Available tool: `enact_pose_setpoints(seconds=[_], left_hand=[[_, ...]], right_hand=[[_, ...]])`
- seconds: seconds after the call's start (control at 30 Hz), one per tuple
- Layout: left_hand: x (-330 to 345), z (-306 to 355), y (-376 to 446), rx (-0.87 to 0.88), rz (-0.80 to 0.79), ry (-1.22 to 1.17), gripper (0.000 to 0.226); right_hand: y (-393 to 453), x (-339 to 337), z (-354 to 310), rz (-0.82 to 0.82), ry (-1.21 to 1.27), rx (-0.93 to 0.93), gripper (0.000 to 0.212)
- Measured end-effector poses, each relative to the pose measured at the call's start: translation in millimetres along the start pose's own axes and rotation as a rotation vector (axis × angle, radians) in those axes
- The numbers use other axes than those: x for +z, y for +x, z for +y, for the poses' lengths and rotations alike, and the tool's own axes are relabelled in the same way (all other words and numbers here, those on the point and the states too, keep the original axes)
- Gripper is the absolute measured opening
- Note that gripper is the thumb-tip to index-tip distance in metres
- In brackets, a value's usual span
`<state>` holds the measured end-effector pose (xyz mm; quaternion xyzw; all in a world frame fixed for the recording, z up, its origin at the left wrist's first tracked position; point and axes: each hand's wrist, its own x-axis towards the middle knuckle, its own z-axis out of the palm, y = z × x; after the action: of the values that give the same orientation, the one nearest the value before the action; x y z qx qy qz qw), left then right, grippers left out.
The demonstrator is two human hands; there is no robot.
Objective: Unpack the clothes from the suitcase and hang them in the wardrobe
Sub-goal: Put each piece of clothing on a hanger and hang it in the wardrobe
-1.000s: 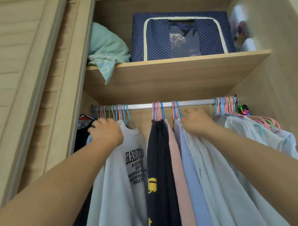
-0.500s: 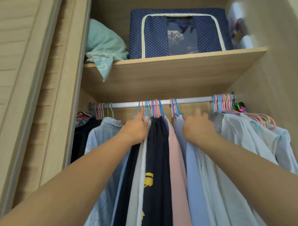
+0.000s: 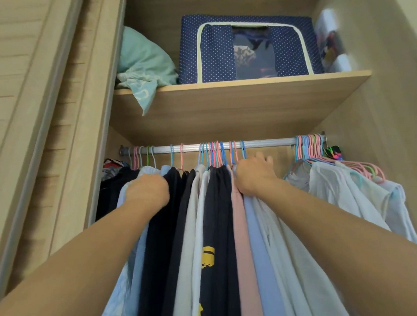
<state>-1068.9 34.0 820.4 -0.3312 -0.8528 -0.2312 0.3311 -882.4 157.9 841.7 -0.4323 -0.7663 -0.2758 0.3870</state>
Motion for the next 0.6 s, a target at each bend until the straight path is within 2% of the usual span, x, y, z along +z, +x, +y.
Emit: enact_pose_setpoints(seconds=[0.1,0.13,0.2,0.23,0.33,0.43,0.5,0.6], left_hand=[[-1.0,35.6,-4.6,0.243,0.309,0.031,0.040],[1.1,46.3,-1.8,0.338,0.316,-0.058,0.039],[5.5,64.1,6.1,0.462,0.115,-0.157,0.038],[7.1,69.2,8.6,0.463,0.041,-0.161,0.037],[6.0,66.2,11.1,0.369,0.028,-0.059,0.030],[-0.1,62.5,8.3,0.250,0.053,0.040,0.030],[-4.5,66.4,10.1,0.275,0.012,-0.039,0.035],[-2.3,70.6,17.0,0.397,-0.120,-0.199,0.049]], right_hand=[[0.7,-4.7,19.5,-0.082,0.227,-0.006,0.041],[2.0,-4.8,28.1,-0.129,0.242,-0.029,0.039],[-0.5,-0.6,41.7,-0.201,0.214,-0.042,0.035],[-3.4,3.3,48.2,-0.189,0.208,-0.022,0.035],[-9.2,13.3,75.4,-0.063,0.092,0.099,0.027],[-14.7,21.2,101.6,-0.075,0.013,0.211,0.030],[-14.6,17.2,99.5,-0.061,-0.050,0.188,0.029],[-9.0,-0.5,60.9,0.181,0.025,0.002,0.036]])
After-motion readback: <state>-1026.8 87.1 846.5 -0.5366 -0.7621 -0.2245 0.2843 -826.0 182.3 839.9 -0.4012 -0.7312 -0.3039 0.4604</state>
